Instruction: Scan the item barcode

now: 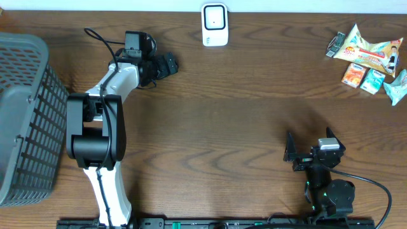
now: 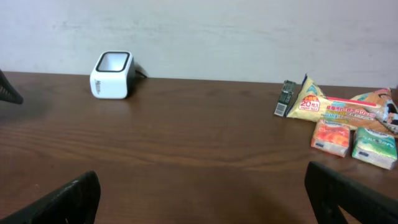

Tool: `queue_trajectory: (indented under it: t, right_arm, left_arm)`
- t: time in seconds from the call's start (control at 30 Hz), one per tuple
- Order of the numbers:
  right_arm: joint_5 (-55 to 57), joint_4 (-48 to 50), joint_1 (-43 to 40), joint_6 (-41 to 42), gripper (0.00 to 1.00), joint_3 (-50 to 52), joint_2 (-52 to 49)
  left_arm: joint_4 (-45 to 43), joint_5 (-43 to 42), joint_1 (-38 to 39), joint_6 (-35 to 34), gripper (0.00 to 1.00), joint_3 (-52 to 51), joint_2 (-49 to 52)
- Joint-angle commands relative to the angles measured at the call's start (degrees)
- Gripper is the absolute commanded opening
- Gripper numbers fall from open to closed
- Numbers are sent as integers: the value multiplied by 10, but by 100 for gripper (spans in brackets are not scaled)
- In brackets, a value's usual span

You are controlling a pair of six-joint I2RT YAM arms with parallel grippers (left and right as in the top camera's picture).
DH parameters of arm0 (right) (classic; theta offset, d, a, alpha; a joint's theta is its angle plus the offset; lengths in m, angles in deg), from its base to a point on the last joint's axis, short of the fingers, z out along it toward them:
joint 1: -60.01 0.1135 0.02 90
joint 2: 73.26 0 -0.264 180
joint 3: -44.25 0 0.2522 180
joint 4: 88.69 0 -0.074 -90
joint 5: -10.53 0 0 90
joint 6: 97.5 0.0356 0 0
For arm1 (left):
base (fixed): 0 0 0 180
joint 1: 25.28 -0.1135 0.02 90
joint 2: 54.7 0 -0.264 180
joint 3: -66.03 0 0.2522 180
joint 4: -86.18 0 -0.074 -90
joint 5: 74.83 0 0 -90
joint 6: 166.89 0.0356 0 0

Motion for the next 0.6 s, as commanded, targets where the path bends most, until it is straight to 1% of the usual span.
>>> queue_trajectory:
  t: [0.0,0.57]
  right_arm:
    - [7,-2,5,14,99,2,4]
    - [-2,0,2,14,99,2,4]
  left_arm:
    - [15,17,-4,-1,98,-14,20]
    - [15,17,-4,-1,98,-14,20]
